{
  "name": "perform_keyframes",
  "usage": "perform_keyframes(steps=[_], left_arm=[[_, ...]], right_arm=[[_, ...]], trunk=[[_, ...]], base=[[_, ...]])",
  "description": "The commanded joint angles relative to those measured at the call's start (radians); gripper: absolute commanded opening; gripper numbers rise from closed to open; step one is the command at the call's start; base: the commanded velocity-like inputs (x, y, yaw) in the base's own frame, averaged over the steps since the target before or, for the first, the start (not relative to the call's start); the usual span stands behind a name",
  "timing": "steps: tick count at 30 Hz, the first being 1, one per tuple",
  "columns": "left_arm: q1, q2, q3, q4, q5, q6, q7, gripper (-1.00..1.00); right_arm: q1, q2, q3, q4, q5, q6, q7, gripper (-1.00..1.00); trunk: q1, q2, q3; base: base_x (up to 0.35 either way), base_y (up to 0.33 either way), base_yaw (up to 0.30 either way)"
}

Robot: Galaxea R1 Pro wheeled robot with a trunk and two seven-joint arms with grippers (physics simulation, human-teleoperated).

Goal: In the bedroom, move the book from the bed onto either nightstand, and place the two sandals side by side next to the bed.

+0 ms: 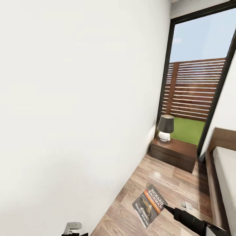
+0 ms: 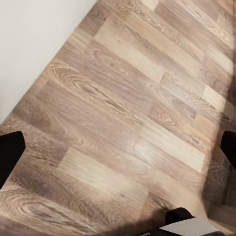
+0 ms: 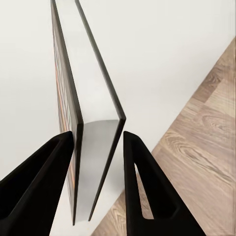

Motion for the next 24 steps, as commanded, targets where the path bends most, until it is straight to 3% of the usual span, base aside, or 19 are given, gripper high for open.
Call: perform_keyframes(steps=[1,12,24], left_arm=[[0.000,0.000,0.008,0.001,-0.011,-0.006,-0.002,1.00],[-0.001,0.001,0.008,0.001,-0.011,-0.006,-0.002,1.00],[0.000,0.000,0.007,0.001,-0.011,-0.006,-0.002,1.00]], right_arm=[[-0.001,0.000,-0.010,-0.001,0.010,0.004,0.003,-1.00],[-0.001,0.000,-0.010,-0.001,0.010,0.004,0.003,-1.00],[-0.001,0.000,-0.011,-0.001,0.010,0.004,0.002,-1.00]], trunk=[[0.000,-0.001,-0.001],[0.000,-0.001,-0.001],[0.000,-0.001,-0.001]], base=[[0.000,0.000,-0.268],[0.024,0.000,-0.280],[0.299,0.000,-0.073]])
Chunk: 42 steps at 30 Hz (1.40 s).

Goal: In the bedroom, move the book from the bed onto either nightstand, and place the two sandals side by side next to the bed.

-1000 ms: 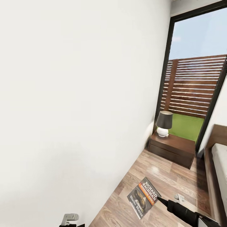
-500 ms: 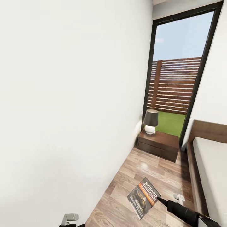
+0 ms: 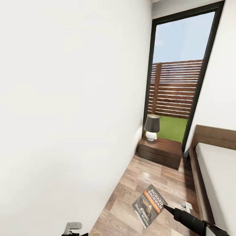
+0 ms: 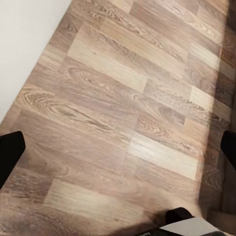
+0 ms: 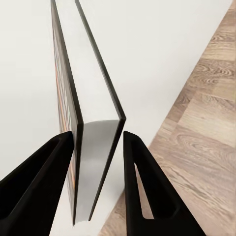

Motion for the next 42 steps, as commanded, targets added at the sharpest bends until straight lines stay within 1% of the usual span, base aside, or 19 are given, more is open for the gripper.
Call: perform_keyframes(steps=[1,11,16,42], left_arm=[[-0.001,0.000,0.008,0.001,-0.010,-0.006,-0.002,1.00],[-0.001,0.000,0.008,0.001,-0.011,-0.006,-0.002,1.00],[-0.001,0.000,0.008,0.001,-0.010,-0.006,-0.002,1.00],[0.000,0.001,0.008,0.001,-0.012,-0.006,-0.002,1.00]], right_arm=[[-0.001,0.000,-0.014,-0.001,0.009,0.004,0.004,-1.00],[-0.001,0.000,-0.014,-0.001,0.009,0.004,0.005,-1.00],[-0.001,0.000,-0.014,-0.001,0.009,0.004,0.006,-1.00],[-0.001,0.000,-0.013,-0.001,0.009,0.004,0.007,-1.00]], trunk=[[0.001,-0.001,-0.001],[0.001,-0.001,-0.001],[0.001,-0.001,-0.001],[0.001,-0.001,-0.001]], base=[[0.326,0.000,-0.001],[0.315,0.000,0.000],[0.057,0.000,-0.058],[0.001,0.000,-0.275]])
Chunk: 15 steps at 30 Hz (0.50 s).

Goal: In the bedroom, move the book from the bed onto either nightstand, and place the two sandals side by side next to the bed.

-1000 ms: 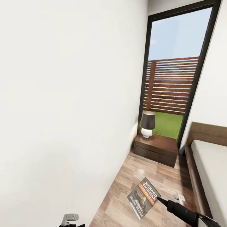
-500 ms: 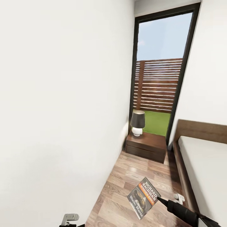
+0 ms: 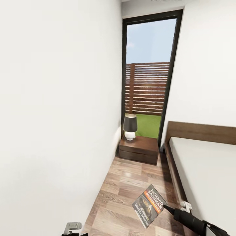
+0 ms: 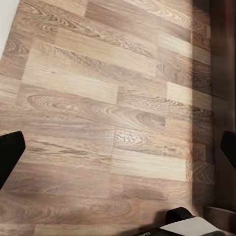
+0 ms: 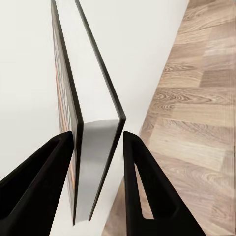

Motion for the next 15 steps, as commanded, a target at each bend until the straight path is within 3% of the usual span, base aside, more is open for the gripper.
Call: perform_keyframes(steps=[1,15], left_arm=[[-0.001,0.000,0.008,0.001,-0.011,-0.006,-0.002,1.00],[-0.001,0.000,0.008,0.001,-0.011,-0.006,-0.002,1.00]], right_arm=[[-0.001,0.000,-0.014,-0.001,0.009,0.004,0.003,-1.00],[-0.001,0.000,-0.014,-0.001,0.009,0.005,0.003,-1.00]], trunk=[[0.000,-0.001,-0.001],[0.000,-0.001,-0.001]], base=[[0.000,0.000,-0.283],[0.012,0.000,-0.283]])
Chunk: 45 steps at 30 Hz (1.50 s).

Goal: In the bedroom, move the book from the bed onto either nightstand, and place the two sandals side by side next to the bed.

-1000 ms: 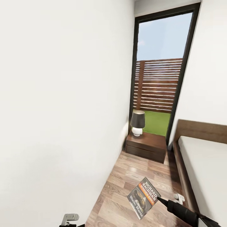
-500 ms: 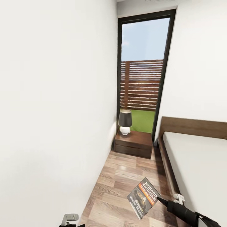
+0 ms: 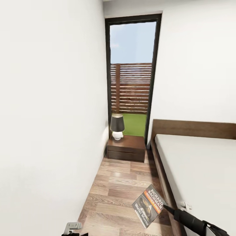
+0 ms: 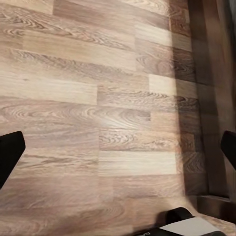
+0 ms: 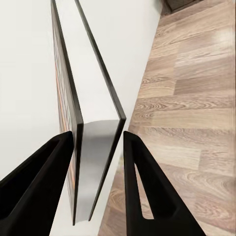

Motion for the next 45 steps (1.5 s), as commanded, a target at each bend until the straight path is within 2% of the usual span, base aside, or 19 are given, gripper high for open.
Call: perform_keyframes(steps=[1,11,31,45], left_arm=[[-0.001,0.000,0.007,0.001,-0.011,-0.006,-0.002,1.00],[0.000,0.001,0.008,0.001,-0.011,-0.006,-0.002,1.00],[0.000,0.000,0.007,0.001,-0.010,-0.006,-0.002,1.00],[0.000,0.001,0.008,0.001,-0.010,-0.006,-0.002,1.00]], right_arm=[[-0.001,0.000,-0.014,-0.001,0.009,0.004,0.003,-1.00],[-0.001,0.000,-0.013,-0.001,0.009,0.004,0.002,-1.00],[-0.001,0.000,-0.013,-0.001,0.010,0.004,0.002,-1.00],[-0.001,0.000,-0.014,-0.001,0.010,0.004,0.003,-1.00]], trunk=[[0.000,-0.001,-0.001],[0.000,-0.001,-0.001],[0.000,-0.001,-0.001],[0.000,-0.001,-0.001]], base=[[0.068,0.000,-0.283],[0.143,0.000,-0.260],[0.304,-0.037,-0.009],[0.101,-0.008,-0.088]])
